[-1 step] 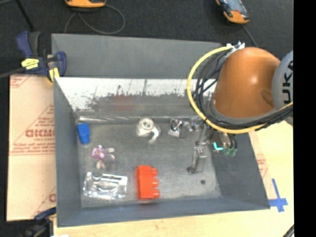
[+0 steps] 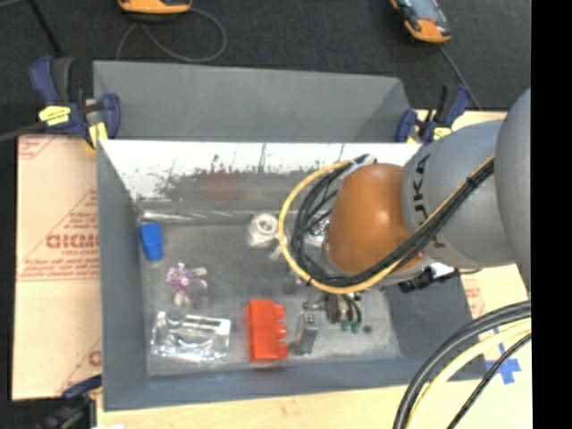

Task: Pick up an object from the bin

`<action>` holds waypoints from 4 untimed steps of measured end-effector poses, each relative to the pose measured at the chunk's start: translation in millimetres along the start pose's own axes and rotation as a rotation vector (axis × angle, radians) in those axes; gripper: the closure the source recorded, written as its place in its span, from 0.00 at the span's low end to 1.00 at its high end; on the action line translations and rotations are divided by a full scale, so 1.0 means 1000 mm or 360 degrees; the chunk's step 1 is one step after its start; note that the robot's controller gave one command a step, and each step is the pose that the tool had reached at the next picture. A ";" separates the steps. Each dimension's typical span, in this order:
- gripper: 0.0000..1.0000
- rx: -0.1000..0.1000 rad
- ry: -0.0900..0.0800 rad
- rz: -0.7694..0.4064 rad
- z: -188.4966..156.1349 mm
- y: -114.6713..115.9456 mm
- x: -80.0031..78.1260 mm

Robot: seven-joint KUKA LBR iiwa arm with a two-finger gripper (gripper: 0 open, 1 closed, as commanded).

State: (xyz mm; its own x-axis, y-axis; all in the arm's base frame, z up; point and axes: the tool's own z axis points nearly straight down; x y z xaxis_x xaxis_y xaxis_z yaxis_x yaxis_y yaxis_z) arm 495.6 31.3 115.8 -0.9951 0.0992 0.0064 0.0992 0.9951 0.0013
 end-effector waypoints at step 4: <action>0.00 0.0017 -0.0035 -0.1593 0.040 -0.005 -0.126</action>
Offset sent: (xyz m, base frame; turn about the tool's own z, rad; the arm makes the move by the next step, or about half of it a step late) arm -0.0151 0.0027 -0.0458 -0.0372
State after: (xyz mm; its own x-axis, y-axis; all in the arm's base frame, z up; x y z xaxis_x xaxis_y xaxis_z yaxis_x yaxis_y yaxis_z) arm 620.0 13.9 74.7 -0.6201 -0.7844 -0.0111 -0.7843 0.6202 -0.0129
